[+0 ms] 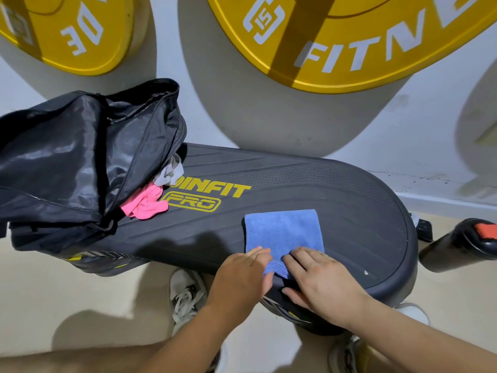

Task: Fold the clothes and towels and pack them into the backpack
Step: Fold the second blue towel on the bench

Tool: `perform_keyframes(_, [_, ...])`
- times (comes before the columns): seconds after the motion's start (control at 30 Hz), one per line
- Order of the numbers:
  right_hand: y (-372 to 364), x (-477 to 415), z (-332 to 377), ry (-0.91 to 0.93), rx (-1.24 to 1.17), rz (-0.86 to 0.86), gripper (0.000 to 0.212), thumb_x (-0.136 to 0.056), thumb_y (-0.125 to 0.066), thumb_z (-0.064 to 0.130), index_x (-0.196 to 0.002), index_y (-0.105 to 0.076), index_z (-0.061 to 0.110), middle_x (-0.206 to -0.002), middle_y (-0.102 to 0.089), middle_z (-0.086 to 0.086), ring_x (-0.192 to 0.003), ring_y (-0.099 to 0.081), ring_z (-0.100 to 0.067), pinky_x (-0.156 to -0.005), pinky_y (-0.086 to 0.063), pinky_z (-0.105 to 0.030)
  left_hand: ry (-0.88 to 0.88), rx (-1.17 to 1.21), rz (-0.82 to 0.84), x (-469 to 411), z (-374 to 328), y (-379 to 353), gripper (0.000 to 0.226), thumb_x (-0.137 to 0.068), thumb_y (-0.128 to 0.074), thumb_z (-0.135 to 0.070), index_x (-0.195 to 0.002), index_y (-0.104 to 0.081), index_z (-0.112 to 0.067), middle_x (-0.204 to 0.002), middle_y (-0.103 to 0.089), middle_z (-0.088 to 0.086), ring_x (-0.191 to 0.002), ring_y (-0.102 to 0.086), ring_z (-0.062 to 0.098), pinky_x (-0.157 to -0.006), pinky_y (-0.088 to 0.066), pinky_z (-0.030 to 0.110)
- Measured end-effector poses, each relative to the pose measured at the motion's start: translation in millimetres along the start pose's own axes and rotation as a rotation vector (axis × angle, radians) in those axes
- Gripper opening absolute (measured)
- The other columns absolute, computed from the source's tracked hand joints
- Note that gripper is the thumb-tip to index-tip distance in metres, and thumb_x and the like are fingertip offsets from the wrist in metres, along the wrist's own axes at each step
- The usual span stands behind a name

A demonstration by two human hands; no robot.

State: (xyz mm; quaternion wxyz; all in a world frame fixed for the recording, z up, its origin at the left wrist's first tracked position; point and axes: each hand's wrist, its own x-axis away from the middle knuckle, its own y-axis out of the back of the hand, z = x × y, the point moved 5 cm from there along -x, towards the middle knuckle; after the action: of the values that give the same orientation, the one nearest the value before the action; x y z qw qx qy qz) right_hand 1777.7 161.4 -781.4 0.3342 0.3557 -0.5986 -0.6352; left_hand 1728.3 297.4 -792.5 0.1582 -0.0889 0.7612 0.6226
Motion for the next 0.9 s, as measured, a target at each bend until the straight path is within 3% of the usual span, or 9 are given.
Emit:
perform_keyframes(0.13, [11.2,-9.3,-3.5,-0.095,-0.020,-0.045,0.031,-0.065,-0.070,0.026,-0.095,-0.066,0.020,-0.073,-0.059,0.006,-0.058,-0.059,-0.017,-0.040,-0.035,-0.025,0.098,-0.037,0.040,-15.8,0.6,14.3,0.025,-0.076,-0.045,-0.037,-0.074,-0.064,-0.020,-0.055,-0.060,-0.007,-0.049,-0.057,0.013,-0.047,-0.038,0.022])
perform_keyframes(0.23, [18.3,-19.2,-8.3,-0.113,0.028,0.026,0.037,-0.044,-0.081,0.018,-0.076,-0.063,0.023,-0.058,-0.052,0.007,-0.042,-0.050,-0.015,-0.037,-0.018,-0.023,0.029,-0.067,0.065,-18.9,-2.2,22.7,0.020,-0.077,-0.046,-0.033,-0.066,-0.054,-0.018,-0.045,-0.047,-0.004,-0.041,-0.047,0.017,-0.046,-0.033,0.023])
perform_keyframes(0.3, [29.3,-21.9,-6.8,-0.039,0.004,0.101,0.030,-0.051,-0.080,0.024,-0.068,-0.055,0.023,-0.056,-0.053,0.006,-0.043,-0.051,-0.017,-0.042,-0.024,-0.024,-0.020,-0.093,0.145,-19.4,-9.1,30.9,0.019,-0.078,-0.044,-0.033,-0.065,-0.049,-0.019,-0.044,-0.046,-0.003,-0.037,-0.045,0.020,-0.045,-0.031,0.023])
perform_keyframes(0.43, [36.3,-8.1,0.1,0.036,-0.200,0.294,0.010,-0.092,-0.048,0.029,-0.093,-0.053,0.020,-0.096,-0.064,-0.003,-0.089,-0.058,-0.028,-0.066,-0.038,-0.035,-0.015,-0.075,0.471,-5.8,-21.6,41.1,0.020,-0.094,-0.037,-0.038,-0.087,-0.032,-0.019,-0.082,-0.062,0.008,-0.074,-0.059,0.033,-0.061,-0.026,0.034])
perform_keyframes(0.57, [37.9,-18.6,-8.3,-0.053,-0.270,0.317,0.029,-0.095,-0.049,0.034,-0.123,-0.053,0.025,-0.113,-0.065,-0.003,-0.108,-0.055,-0.027,-0.078,-0.038,-0.032,0.153,0.142,0.427,-4.1,-16.6,38.6,0.038,-0.078,-0.058,-0.047,-0.101,-0.044,-0.021,-0.099,-0.060,-0.001,-0.092,-0.055,0.024,-0.066,-0.036,0.031])
perform_keyframes(0.63, [34.4,-25.7,-19.2,-0.135,-0.371,0.345,0.030,-0.095,-0.052,0.036,-0.123,-0.054,0.027,-0.107,-0.066,0.001,-0.104,-0.057,-0.024,-0.081,-0.039,-0.029,0.313,0.289,0.372,-9.5,-5.0,31.2,0.035,-0.078,-0.065,-0.042,-0.104,-0.053,-0.023,-0.098,-0.062,-0.001,-0.091,-0.056,0.022,-0.071,-0.043,0.028])
perform_keyframes(0.73, [24.7,-22.9,-42.6,-0.361,-0.704,0.227,0.009,-0.088,-0.065,0.033,-0.088,-0.057,0.031,-0.076,-0.059,0.011,-0.073,-0.054,-0.010,-0.067,-0.039,-0.023,0.711,0.607,0.267,-11.4,20.1,20.4,0.016,-0.081,-0.069,-0.037,-0.085,-0.062,-0.023,-0.080,-0.065,-0.005,-0.079,-0.059,0.019,-0.070,-0.044,0.019])
perform_keyframes(0.83, [13.0,-9.7,-59.0,-0.612,-0.976,0.085,0.009,-0.085,-0.070,0.025,-0.082,-0.062,0.021,-0.073,-0.062,0.010,-0.066,-0.052,-0.006,-0.064,-0.042,-0.018,0.782,0.618,0.197,-10.0,25.9,12.0,0.022,-0.085,-0.064,-0.040,-0.097,-0.066,-0.022,-0.092,-0.067,-0.006,-0.092,-0.061,0.020,-0.082,-0.047,0.028])
perform_keyframes(0.9, [8.5,-4.8,-60.0,-0.704,-0.984,-0.009,0.011,-0.085,-0.069,0.024,-0.080,-0.062,0.018,-0.074,-0.065,0.008,-0.067,-0.053,-0.009,-0.061,-0.041,-0.016,0.790,0.556,0.145,-10.5,23.5,10.2,0.033,-0.088,-0.061,-0.042,-0.109,-0.064,-0.018,-0.099,-0.067,0.000,-0.100,-0.059,0.024,-0.084,-0.045,0.028])
